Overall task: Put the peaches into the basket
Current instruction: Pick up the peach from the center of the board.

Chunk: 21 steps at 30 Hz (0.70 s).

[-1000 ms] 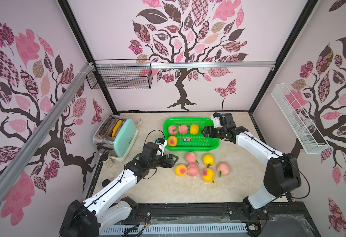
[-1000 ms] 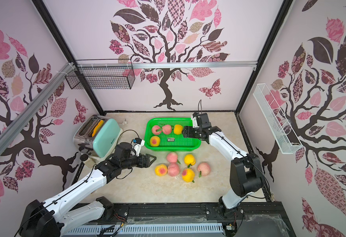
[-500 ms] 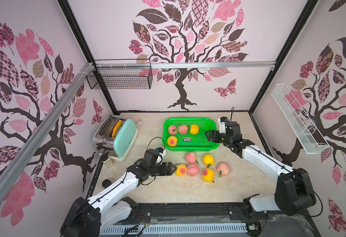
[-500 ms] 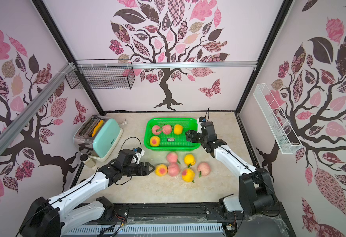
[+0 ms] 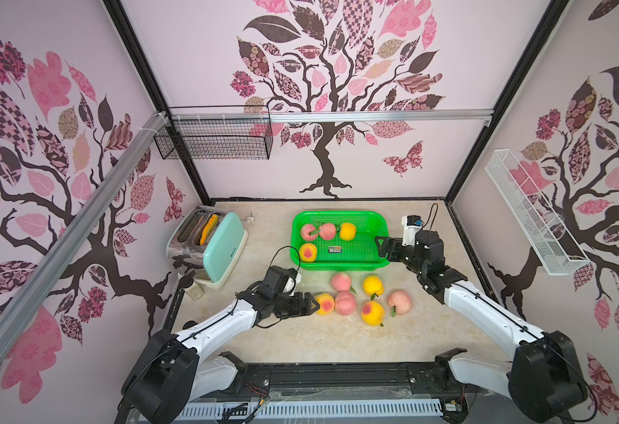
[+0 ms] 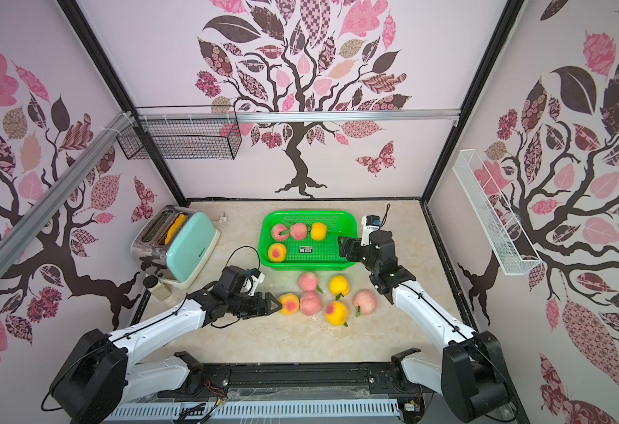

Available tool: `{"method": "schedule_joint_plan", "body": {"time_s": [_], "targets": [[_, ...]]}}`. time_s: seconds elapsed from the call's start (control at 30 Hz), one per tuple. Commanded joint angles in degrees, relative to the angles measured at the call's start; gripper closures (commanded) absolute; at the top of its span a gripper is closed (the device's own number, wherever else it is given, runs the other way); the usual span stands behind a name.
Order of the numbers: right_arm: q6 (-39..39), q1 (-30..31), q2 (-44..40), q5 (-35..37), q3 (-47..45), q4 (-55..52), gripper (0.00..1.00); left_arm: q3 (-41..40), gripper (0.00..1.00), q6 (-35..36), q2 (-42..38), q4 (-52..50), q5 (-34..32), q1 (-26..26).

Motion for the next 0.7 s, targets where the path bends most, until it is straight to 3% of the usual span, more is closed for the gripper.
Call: {"method": "schedule_joint_plan", "body": {"time_s": [0.0, 0.67], "targets": [[-0.1, 0.4, -0.3, 1.0, 0.0, 1.6, 0.15, 2.5, 0.17, -0.9, 0.3, 0.7, -0.5, -0.2], [0.1, 0.4, -0.8, 0.6, -0.2, 1.7, 0.15, 3.2, 0.18, -2.3, 5.4, 4.0, 0.3, -2.1]]}}
